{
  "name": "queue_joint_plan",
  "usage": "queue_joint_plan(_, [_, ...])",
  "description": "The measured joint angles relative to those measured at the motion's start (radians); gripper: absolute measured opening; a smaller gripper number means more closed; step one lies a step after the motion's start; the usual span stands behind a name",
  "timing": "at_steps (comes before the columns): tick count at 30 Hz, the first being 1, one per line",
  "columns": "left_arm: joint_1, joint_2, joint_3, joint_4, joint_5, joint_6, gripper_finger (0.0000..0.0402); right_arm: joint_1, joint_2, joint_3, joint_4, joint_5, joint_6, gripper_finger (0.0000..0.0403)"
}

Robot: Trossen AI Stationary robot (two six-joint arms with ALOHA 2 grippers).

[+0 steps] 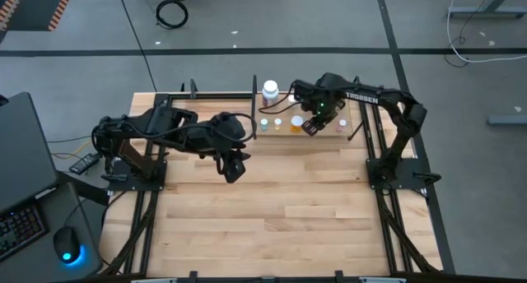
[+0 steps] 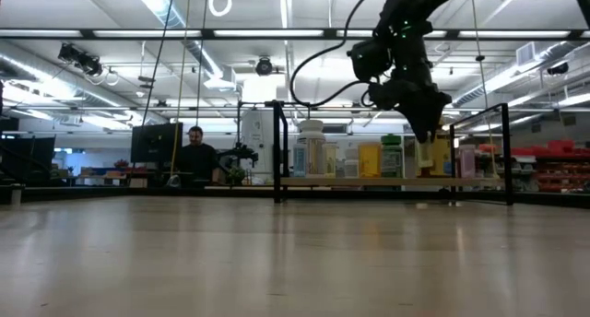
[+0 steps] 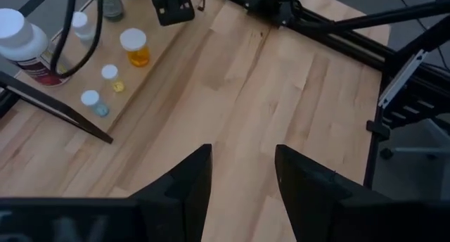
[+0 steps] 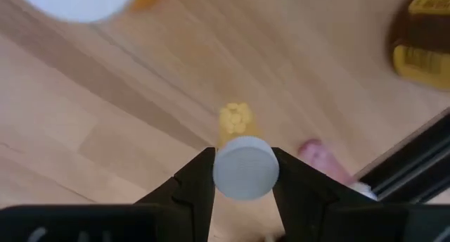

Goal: Pick and place medicine bottles onto shelf by color
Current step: Put the small yellow pill bottle on the shelf

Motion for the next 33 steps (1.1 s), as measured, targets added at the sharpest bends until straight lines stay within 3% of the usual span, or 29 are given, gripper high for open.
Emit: queue_joint_plan(33, [0.025, 0.0, 0.0, 0.003, -0.016, -0.029, 0.0165, -0.057, 0.002, -0.039, 0.112, 0.02, 0.045, 0.0138])
